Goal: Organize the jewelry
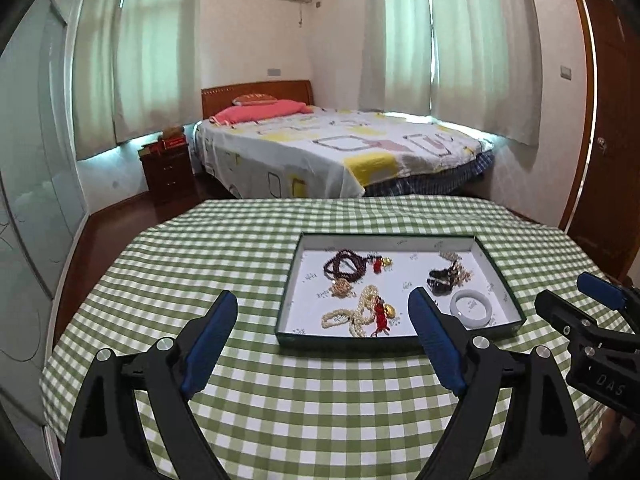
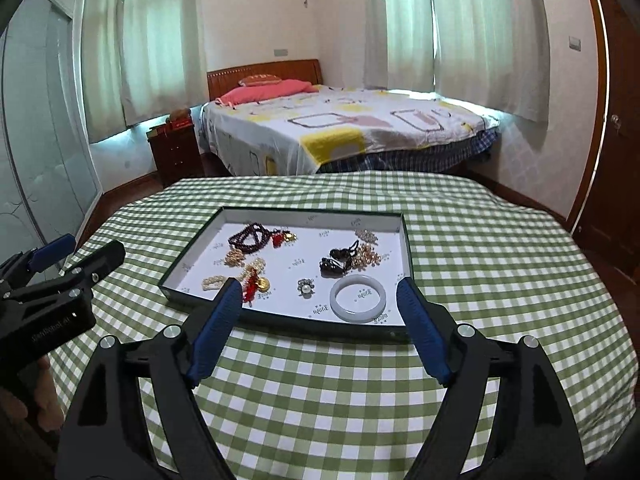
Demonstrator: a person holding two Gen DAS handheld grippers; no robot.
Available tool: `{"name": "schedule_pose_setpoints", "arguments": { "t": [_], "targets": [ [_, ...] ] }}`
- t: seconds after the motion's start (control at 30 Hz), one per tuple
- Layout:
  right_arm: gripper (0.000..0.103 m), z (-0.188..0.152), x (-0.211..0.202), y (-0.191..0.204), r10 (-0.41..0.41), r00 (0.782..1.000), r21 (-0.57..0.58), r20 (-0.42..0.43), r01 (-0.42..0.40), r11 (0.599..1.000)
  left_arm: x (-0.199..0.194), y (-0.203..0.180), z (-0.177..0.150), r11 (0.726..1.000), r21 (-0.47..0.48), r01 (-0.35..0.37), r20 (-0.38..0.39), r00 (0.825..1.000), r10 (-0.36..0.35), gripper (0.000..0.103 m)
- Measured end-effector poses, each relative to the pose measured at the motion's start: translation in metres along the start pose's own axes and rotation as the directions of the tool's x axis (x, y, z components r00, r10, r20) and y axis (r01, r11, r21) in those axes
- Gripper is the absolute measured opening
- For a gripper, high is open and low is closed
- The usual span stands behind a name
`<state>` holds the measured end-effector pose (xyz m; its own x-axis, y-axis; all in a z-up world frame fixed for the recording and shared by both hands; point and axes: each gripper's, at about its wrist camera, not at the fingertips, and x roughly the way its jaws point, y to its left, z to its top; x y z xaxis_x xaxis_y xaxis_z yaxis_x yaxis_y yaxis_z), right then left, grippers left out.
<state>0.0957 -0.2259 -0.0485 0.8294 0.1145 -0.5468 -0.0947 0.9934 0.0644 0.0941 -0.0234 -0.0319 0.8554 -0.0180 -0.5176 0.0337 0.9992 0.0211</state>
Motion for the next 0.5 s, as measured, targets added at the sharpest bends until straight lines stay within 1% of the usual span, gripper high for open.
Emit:
{"name": "schedule_pose_setpoints", "arguments": {
  "t": [0.3, 0.5],
  "targets": [
    [0.078, 0.004, -0.031, 0.007, -0.007, 0.999, -0.031, 0.051, 0.008, 0.999, -0.033, 0.01, 0.008, 0.999, -0.027, -0.019, 0.055, 0.998, 0.021, 0.084],
    [0.079, 0.003, -0.038, 0.007, -0.008, 0.998, -0.03, 0.056, 0.01, 0.999, -0.038, 0.013, 0.008, 0.999, -0.035, -0.029, 0.061, 0.998, 0.031, 0.084]
  ]
}}
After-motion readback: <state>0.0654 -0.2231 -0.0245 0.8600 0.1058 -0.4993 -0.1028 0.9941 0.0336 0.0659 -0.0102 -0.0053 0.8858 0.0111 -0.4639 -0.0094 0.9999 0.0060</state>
